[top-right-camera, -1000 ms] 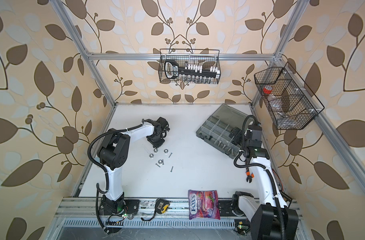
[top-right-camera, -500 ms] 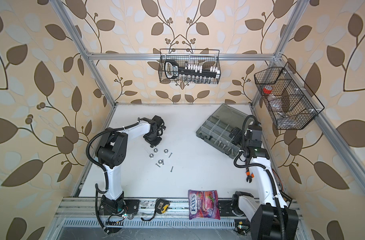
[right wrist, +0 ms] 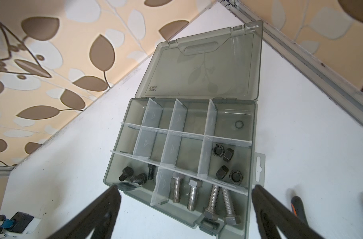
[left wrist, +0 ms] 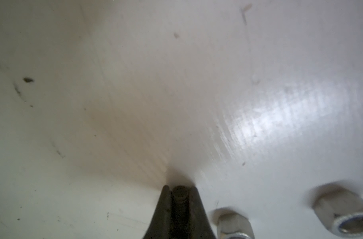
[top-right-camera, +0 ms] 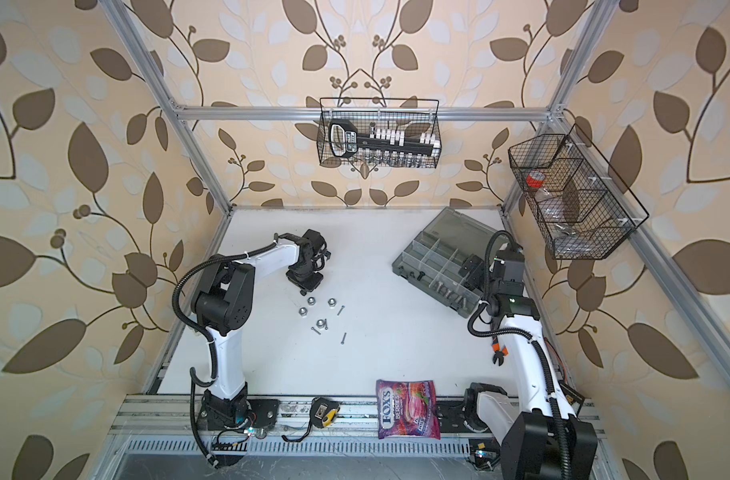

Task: Sort the screws and nuts into containers
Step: 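Lift the black bolt with the left gripper and carry it over the box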

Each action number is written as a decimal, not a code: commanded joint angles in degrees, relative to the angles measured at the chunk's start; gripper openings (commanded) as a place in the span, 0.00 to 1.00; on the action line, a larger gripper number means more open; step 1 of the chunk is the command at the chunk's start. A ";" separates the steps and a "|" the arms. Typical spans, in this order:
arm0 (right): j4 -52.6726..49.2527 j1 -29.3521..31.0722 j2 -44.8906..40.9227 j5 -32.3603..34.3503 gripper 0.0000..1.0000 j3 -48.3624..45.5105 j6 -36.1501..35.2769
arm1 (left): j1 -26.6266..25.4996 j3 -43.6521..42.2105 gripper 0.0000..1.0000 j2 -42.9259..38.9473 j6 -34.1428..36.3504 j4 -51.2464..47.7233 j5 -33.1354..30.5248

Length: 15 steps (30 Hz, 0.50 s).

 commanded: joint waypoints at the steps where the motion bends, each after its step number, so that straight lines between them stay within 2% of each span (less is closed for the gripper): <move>1: -0.96 -0.15 -0.66 0.87 0.99 1.57 -0.34 | 0.23 1.55 0.01 -5.18 -0.89 -1.36 4.72; 7: -0.38 -0.15 -0.28 -0.07 1.00 1.51 0.10 | -1.53 2.62 0.00 -9.98 -3.73 3.63 15.72; 13: -0.24 -0.16 -0.05 -0.44 1.00 1.53 0.23 | -7.89 5.48 0.01 -10.51 -11.91 14.57 24.58; 15: -0.20 -0.19 -0.03 -0.61 1.00 1.56 0.27 | -10.82 8.25 0.01 -8.80 -14.75 17.15 25.05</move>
